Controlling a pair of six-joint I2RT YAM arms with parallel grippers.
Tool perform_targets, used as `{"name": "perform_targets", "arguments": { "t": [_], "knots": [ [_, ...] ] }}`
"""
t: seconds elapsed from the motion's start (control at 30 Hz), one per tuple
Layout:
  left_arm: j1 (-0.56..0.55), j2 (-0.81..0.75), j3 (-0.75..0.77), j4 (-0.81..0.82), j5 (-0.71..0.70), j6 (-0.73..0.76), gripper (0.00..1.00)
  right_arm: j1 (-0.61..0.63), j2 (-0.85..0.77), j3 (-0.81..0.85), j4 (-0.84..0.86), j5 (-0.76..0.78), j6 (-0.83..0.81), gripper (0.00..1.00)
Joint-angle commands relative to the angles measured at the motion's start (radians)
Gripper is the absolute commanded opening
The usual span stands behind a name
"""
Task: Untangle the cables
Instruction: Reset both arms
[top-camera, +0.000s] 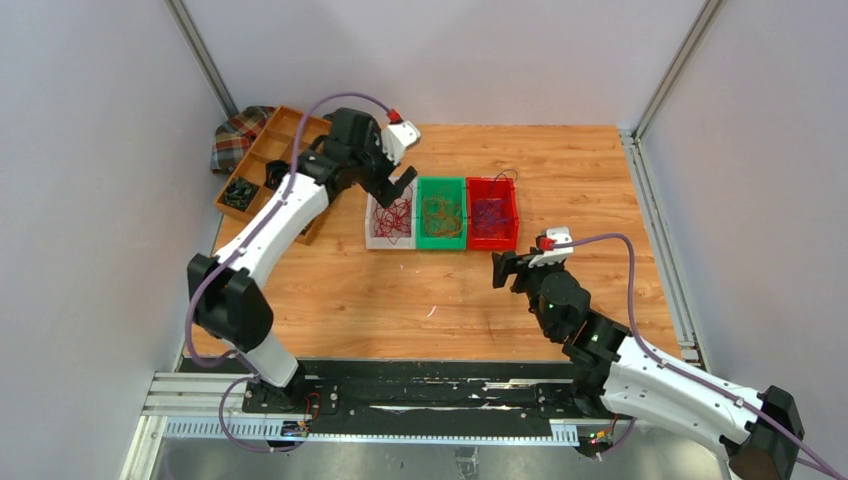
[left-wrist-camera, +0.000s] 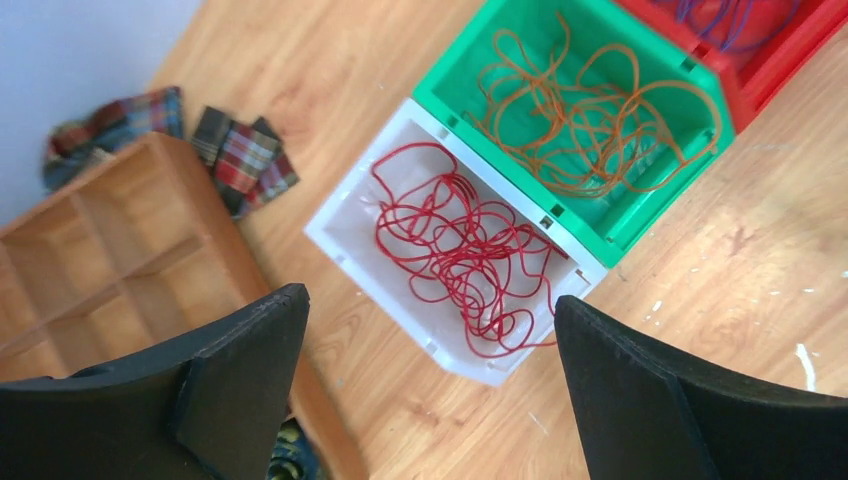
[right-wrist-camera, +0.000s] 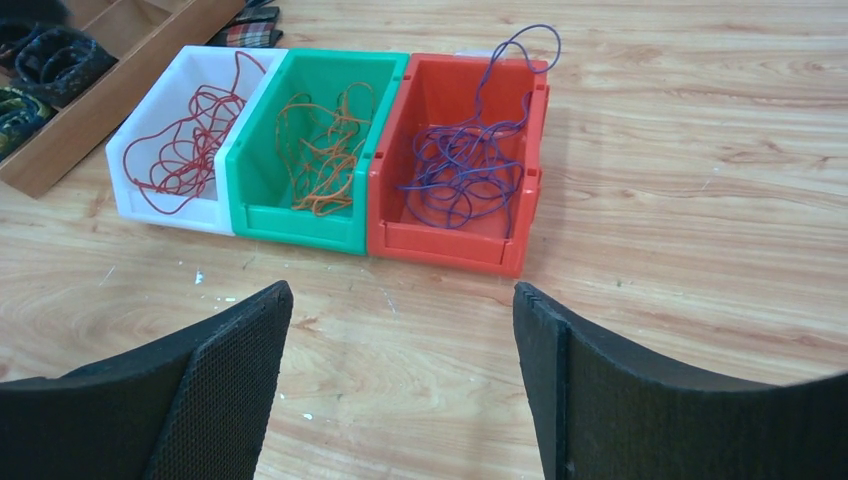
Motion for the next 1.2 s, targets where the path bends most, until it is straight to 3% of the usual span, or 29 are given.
{"name": "perform_targets", "arguments": {
  "t": [0.0,0.07,0.17,0.37,0.5,0.6,0.8,0.93,1.1,1.17],
  "knots": [
    [0.053,-0.097,0.118,-0.192,0.086,-0.029,0.98,-0.031,-0.002,0.069,-0.081,0.053,-0.041,0.81],
    [0.097,-0.152,0.130,-0.208,0.106,-0.057,0.98,-0.046,0.001,0.083,-0.094,0.094,-0.074,0.81],
    [0.214,-0.259,0.034,-0.130,0.159,-0.119,0.98,-0.115,0.012,0.079,-0.111,0.221,-0.079,0.81],
    [0.396,-0.470,-0.501,0.279,0.180,-0.235,0.98,-0.369,0.084,0.005,-0.108,0.375,-0.015,0.81],
    [0.431,-0.555,-0.851,0.577,0.160,-0.265,0.98,-0.534,0.143,-0.012,-0.096,0.372,0.065,0.81],
    [0.438,-0.555,-0.999,0.732,0.131,-0.267,0.98,-0.627,0.206,-0.031,-0.023,0.352,0.055,0.81],
    [0.443,-0.443,-1.120,1.011,0.109,-0.253,0.98,-0.715,0.371,-0.116,0.225,0.348,0.050,0.81],
    [0.443,-0.369,-1.082,1.038,0.096,-0.260,0.98,-0.722,0.481,-0.171,0.486,0.326,-0.076,0.81],
    [0.444,-0.320,-1.082,1.156,0.084,-0.298,0.98,-0.734,0.588,-0.135,0.576,0.279,-0.144,0.82],
    [0.444,-0.306,-1.130,1.281,0.071,-0.331,0.98,-0.734,0.620,-0.147,0.640,0.266,-0.174,0.82]
  ]
}}
